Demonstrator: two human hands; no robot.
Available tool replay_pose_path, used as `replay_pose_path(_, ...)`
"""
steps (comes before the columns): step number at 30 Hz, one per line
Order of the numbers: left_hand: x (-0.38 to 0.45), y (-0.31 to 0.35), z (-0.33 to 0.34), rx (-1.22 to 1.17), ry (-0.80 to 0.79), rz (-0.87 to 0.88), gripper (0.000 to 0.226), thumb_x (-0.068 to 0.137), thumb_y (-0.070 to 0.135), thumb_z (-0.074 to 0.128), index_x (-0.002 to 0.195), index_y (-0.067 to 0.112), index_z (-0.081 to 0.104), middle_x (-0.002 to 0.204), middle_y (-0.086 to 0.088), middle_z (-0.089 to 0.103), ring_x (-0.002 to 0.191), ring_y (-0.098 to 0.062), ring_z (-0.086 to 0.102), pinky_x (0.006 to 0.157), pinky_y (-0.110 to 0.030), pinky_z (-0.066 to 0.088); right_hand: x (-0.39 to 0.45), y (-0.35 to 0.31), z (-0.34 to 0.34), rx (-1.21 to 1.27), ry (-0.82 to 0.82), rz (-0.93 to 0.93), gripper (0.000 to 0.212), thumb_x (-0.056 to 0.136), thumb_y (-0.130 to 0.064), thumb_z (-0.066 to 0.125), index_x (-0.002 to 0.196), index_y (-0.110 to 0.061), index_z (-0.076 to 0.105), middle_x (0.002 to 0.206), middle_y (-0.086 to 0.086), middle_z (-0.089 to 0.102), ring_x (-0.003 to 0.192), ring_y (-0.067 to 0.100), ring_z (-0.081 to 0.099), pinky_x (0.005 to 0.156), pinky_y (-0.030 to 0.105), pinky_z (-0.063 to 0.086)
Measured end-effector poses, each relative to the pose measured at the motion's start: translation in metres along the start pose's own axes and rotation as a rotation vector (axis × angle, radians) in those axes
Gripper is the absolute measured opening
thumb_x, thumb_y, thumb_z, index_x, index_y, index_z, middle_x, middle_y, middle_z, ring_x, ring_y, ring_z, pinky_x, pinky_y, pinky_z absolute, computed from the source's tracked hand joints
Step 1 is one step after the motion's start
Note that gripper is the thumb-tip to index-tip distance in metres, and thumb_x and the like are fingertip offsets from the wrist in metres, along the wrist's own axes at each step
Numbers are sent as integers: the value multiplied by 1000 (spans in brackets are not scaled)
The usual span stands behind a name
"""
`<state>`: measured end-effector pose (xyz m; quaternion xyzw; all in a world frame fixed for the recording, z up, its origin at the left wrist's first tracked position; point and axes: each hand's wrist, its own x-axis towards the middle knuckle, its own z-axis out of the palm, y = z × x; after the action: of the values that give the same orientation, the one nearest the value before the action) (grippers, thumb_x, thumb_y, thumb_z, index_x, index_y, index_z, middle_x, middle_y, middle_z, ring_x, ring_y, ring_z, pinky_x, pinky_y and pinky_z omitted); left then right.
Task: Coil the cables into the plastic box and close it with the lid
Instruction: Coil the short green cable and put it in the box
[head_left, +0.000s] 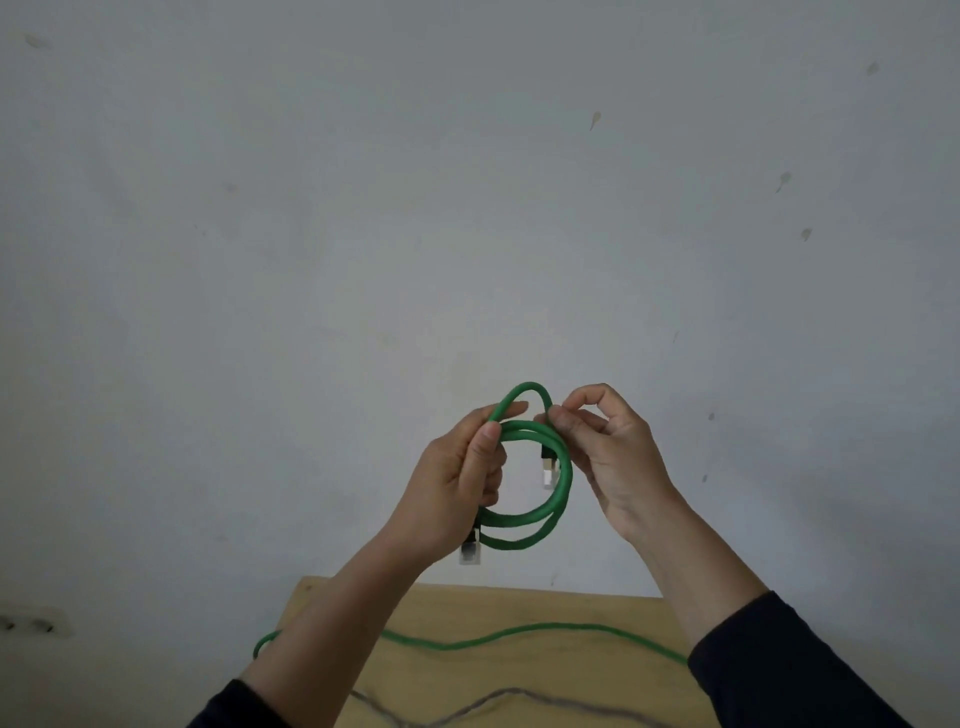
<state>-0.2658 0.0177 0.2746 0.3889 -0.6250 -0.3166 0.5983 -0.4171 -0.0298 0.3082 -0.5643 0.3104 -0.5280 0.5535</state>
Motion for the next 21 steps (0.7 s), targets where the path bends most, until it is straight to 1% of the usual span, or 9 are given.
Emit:
replay_pose_path(2, 2, 0, 0, 71, 40, 5, 31, 99, 31, 33, 117, 26, 58, 60, 6, 28, 52, -11, 27, 47, -22, 27, -3, 0, 0, 55, -50, 46, 10, 88, -3, 57, 81, -10, 54, 65, 8, 68, 58, 18, 62, 56, 19, 51)
replay_pose_path(5, 5, -1, 1, 150, 117, 5, 29, 100, 25, 32, 115, 30, 57, 57, 10, 32, 50, -8, 31, 47, -20, 31, -8, -1, -2, 76, -161, 54, 6, 90, -4, 52, 87, -8, 54, 70, 11, 69, 64, 21, 65, 62, 22, 53)
replay_pose_path(9, 11, -2, 2, 222, 216, 5, 29, 101, 23, 32, 116, 28, 57, 59, 6, 39, 49, -6, 37, 49, -17, 35, -16, -2, 2, -166, -204, -114, 12, 96, -6, 42, 99, -13, 51, 70, 7, 70, 69, 21, 65, 73, 31, 53)
replay_pose_path(12, 14, -2, 1, 220, 257, 1, 31, 101, 23, 32, 119, 24, 57, 58, 7, 39, 49, -5, 37, 47, -17, 34, -24, -3, 4, -374, -307, -282, 42, 84, -8, 51, 115, -35, 48, 81, 15, 63, 80, 28, 60, 79, 36, 49)
replay_pose_path(13, 14, -1, 0, 215, 255, 5, 31, 101, 22, 32, 119, 24, 57, 57, 8, 40, 49, -5, 37, 47, -18, 34, -25, -2, 4, -452, -343, -345, 50, 79, -4, 53, 116, -38, 50, 83, 14, 61, 81, 27, 58, 80, 35, 49)
replay_pose_path(15, 13, 0, 0, 226, 235, 9, 31, 101, 23, 32, 117, 28, 58, 58, 3, 47, 51, -8, 43, 48, -21, 38, -23, 4, 5, -630, -313, -472, 45, 74, -3, 59, 108, -33, 61, 84, 3, 61, 80, 18, 59, 76, 27, 50)
replay_pose_path(18, 10, 1, 0, 219, 211, 1, 30, 101, 26, 33, 111, 40, 57, 80, -6, 66, 68, -23, 57, 60, -36, 50, -16, 13, 7, -804, -197, -569, 24, 81, -19, 68, 102, -29, 68, 81, 1, 59, 74, 12, 58, 70, 18, 45)
replay_pose_path(20, 9, 0, -2, 222, 225, 3, 30, 101, 26, 33, 116, 40, 56, 87, -8, 68, 77, -29, 60, 67, -42, 52, -15, 22, 10, -876, -160, -634, 20, 85, -30, 62, 104, -29, 67, 82, 1, 55, 73, 13, 54, 67, 15, 44)
replay_pose_path(21, 10, -2, -4, 236, 235, 4, 31, 100, 26, 34, 119, 38, 55, 89, -9, 68, 78, -29, 60, 69, -40, 52, -16, 27, 12, -889, -121, -671, 20, 87, -32, 58, 104, -28, 67, 86, 2, 53, 77, 14, 53, 70, 12, 42)
